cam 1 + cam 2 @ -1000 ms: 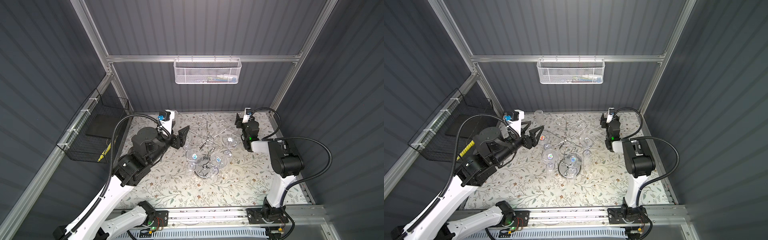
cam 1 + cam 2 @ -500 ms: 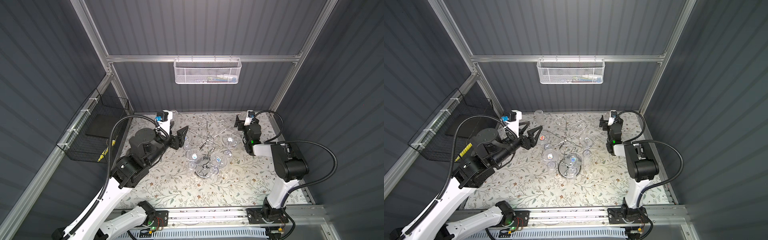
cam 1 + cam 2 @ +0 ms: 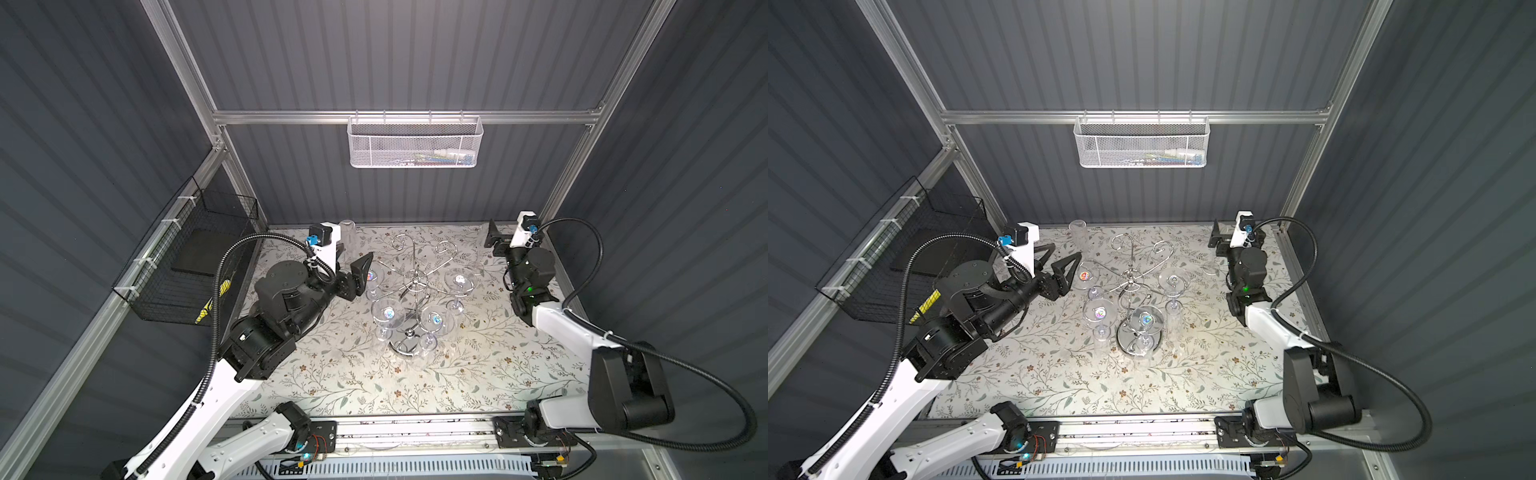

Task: Take the wine glass off the wine glass rack
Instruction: 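Swing the right gripper back toward the rack while the left gripper holds position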

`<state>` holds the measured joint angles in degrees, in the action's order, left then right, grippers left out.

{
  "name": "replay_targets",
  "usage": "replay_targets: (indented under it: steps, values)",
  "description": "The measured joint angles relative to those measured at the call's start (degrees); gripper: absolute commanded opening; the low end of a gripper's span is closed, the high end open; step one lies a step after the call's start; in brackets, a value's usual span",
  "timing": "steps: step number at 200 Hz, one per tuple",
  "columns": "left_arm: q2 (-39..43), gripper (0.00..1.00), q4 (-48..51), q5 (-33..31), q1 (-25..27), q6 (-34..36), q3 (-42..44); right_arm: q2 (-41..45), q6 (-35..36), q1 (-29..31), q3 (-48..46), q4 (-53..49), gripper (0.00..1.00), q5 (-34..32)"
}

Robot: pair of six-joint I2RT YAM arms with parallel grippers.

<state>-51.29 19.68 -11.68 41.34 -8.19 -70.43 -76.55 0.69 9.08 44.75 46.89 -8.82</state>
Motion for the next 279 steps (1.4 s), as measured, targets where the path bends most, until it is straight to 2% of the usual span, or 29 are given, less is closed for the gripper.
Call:
replay_targets:
  steps: [27,55,105,135,177,211,230,279]
  values:
    - [1.0,0.74,0.2,-1.6,0.0,-0.1,0.0,10.8,-4.5,0.0,1.3,-14.2,0.92,4.2]
    - [2.2,0.74,2.3,-4.0,0.0,-0.9,0.0,19.0,-11.6,0.0,7.1,-31.6,0.84,11.1]
    - [7.4,0.74,5.0,-6.8,0.0,-5.8,2.9,24.4,-24.9,0.1,18.6,-60.9,0.74,23.5]
    - [11.0,0.74,5.1,-6.8,0.0,-9.4,6.1,26.7,-31.6,0.1,23.6,-73.0,0.65,33.2]
    - [13.4,0.74,5.2,-6.7,0.0,-13.6,8.3,27.3,-40.5,0.1,26.0,-79.7,0.51,46.0]
    - [13.4,0.74,5.2,-6.5,0.0,-15.1,8.3,26.8,-49.2,0.1,21.4,-76.9,0.44,54.0]
    - [13.1,0.74,5.9,-6.5,0.0,-15.6,8.2,25.9,-52.8,0.1,18.9,-75.8,0.44,56.6]
    - [13.7,0.74,6.3,-6.8,0.0,-17.6,8.3,25.2,-57.0,0.1,16.8,-71.6,0.4,59.8]
